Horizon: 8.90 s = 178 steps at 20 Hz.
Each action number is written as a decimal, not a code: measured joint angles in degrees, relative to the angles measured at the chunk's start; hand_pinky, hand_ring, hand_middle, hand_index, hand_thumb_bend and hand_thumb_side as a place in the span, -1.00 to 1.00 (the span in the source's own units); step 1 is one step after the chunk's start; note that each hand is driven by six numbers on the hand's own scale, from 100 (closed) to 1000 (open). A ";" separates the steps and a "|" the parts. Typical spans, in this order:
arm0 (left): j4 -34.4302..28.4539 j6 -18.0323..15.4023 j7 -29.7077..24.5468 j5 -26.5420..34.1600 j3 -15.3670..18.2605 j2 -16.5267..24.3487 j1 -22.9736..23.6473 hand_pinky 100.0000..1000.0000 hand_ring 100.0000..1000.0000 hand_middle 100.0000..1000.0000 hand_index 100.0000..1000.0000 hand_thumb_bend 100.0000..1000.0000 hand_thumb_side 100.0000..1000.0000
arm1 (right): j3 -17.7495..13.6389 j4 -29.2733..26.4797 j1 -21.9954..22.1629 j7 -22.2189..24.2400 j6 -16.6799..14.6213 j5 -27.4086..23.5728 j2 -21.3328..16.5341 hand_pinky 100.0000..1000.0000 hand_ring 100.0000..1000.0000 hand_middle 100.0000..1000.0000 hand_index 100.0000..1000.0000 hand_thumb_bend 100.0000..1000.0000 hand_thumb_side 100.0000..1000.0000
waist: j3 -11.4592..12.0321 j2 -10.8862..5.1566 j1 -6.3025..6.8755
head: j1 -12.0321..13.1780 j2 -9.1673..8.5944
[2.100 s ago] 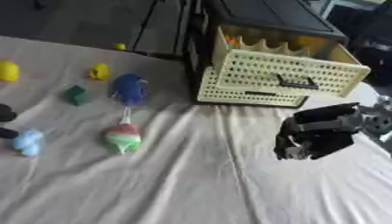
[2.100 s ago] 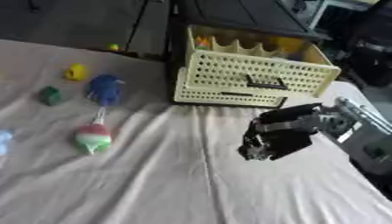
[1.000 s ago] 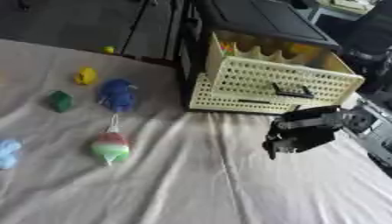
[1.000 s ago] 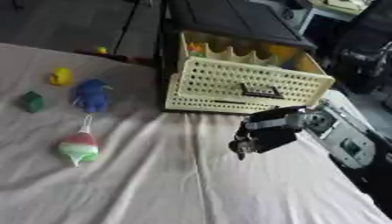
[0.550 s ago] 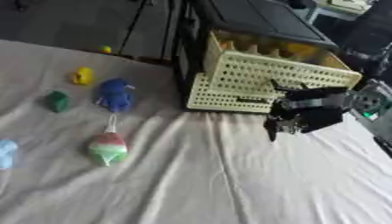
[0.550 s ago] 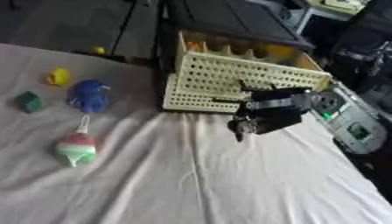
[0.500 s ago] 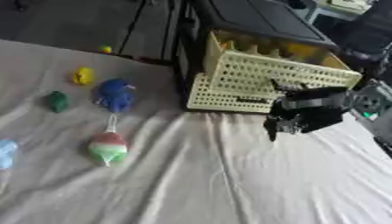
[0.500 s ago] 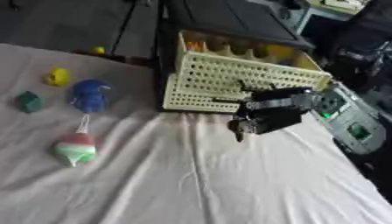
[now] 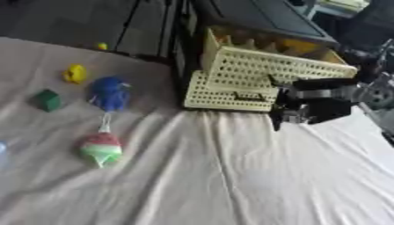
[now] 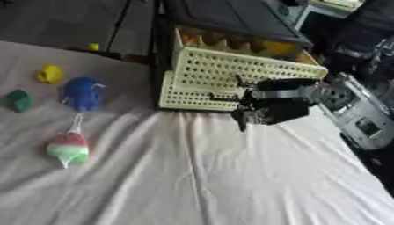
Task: Pick up objects from table and place into drawer.
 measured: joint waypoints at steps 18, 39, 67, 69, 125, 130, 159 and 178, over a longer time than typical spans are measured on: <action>0.00 0.05 -0.43 -0.02 -0.02 0.00 -0.15 0.20 0.36 0.22 0.93 -1.00 0.97 | -0.42 0.46 -0.76 -6.86 -0.55 -2.04 0.03 -1.00 -0.90 -0.54 0.10 -1.00 1.00 | 0.06 0.94 -0.12 | -0.27 -0.81; 0.00 0.22 -0.83 -0.34 -0.07 -0.06 -0.41 0.21 0.35 0.21 0.93 -1.00 0.99 | -1.99 -0.04 0.65 -14.10 -2.53 -1.51 -0.36 -1.00 -0.90 -0.55 0.10 -1.00 1.00 | -0.18 2.54 0.23 | -0.66 -2.02; 0.00 0.40 -1.91 -0.34 -0.64 -0.27 -0.51 0.22 0.34 0.21 0.93 -1.00 1.00 | -3.24 -0.53 0.78 -22.19 -3.49 1.47 -1.00 -1.00 -0.77 0.02 0.36 -1.00 1.00 | -0.39 3.34 0.24 | -1.02 -3.20; 0.00 0.42 -1.94 -0.34 -0.72 -0.46 -0.52 0.22 0.33 0.21 0.93 -1.00 1.00 | -3.24 -0.53 0.79 -22.36 -3.66 1.55 -1.00 -0.99 -0.76 0.04 0.41 -1.00 1.00 | -0.39 3.36 0.24 | -1.02 -3.22; 0.00 0.25 -3.34 -0.55 -1.33 -0.61 -1.41 0.24 0.35 0.21 0.94 -1.00 1.00 | -7.14 0.19 1.66 -34.71 -6.25 0.63 -3.02 -0.89 -0.70 0.14 0.58 -1.00 1.00 | 0.01 6.53 -0.23 | -2.21 -8.07; 0.00 0.34 -3.42 -0.55 -1.43 -0.93 -1.53 0.24 0.36 0.21 0.94 -1.00 1.00 | -7.16 0.19 1.58 -35.56 -6.37 0.42 -3.02 -0.88 -0.67 0.23 0.61 -1.00 1.00 | 0.10 6.65 -0.32 | -2.26 -8.08; -0.49 0.30 -3.75 -0.63 -1.43 -1.07 -1.79 0.26 0.36 0.22 0.94 -1.00 1.00 | -7.89 0.19 2.06 -36.32 -7.75 0.34 -3.02 0.15 0.54 0.67 0.84 -1.00 1.00 | 0.01 7.60 0.22 | -2.53 -8.57; -0.27 0.25 -1.99 -0.60 -0.01 -1.05 -0.96 0.27 0.37 0.23 0.94 -1.00 0.96 | -12.90 -23.18 22.22 -26.66 -8.21 -10.07 -8.68 0.10 0.35 0.49 0.76 -1.00 1.00 | -3.45 3.27 1.75 | -2.66 -7.62</action>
